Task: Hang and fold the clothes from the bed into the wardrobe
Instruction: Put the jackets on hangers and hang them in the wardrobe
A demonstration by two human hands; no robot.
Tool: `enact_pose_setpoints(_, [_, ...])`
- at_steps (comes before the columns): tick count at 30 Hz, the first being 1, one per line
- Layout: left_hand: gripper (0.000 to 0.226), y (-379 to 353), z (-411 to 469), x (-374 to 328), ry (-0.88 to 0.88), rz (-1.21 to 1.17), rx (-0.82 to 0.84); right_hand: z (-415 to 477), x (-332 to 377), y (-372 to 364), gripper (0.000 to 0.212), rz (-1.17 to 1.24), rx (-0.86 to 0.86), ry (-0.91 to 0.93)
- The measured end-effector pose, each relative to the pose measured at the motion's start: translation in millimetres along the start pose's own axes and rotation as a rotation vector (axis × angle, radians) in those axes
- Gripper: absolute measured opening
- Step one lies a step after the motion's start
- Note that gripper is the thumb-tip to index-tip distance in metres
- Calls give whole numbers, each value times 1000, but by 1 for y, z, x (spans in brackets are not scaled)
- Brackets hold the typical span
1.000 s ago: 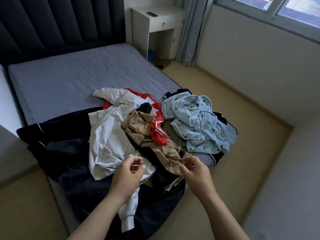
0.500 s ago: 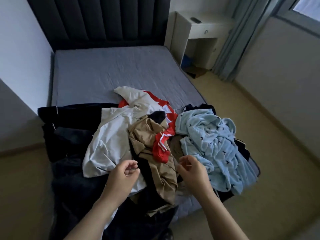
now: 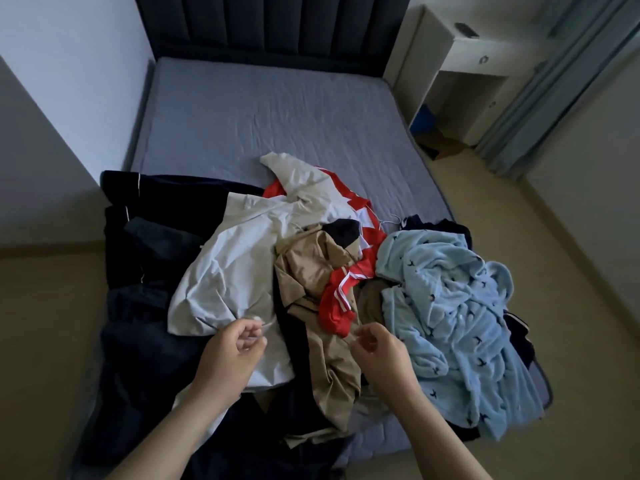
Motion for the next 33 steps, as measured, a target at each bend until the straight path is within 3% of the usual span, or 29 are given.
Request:
enact_pose_setpoints(10, [19, -40, 44, 60, 81, 53, -14, 95, -21, -40, 12, -119, 78, -16])
enact_pose_setpoints(18, [21, -104, 106, 118, 174, 97, -104, 196, -45, -88, 15, -181, 166, 92])
enact_pose_setpoints(26, [39, -164, 188, 201, 277, 118, -203, 291, -64, -146, 24, -226, 149, 300])
enact_pose_setpoints(29, [49, -186, 217, 234, 284, 94, -217, 326, -70, -175, 32, -282, 146, 357])
enact_pose_setpoints(33, [65, -200, 244, 271, 361, 61, -309, 358, -88, -215, 61, -389, 184, 386])
Point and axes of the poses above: each hand's wrist, its own z-axis towards the middle knuckle, its own y-axis out of the back of the hand, x = y × z, the point moved 6 cm from there along z, towards the middle knuckle, and after that the axes turned 9 degrees about -y, right-handed, at the moved point
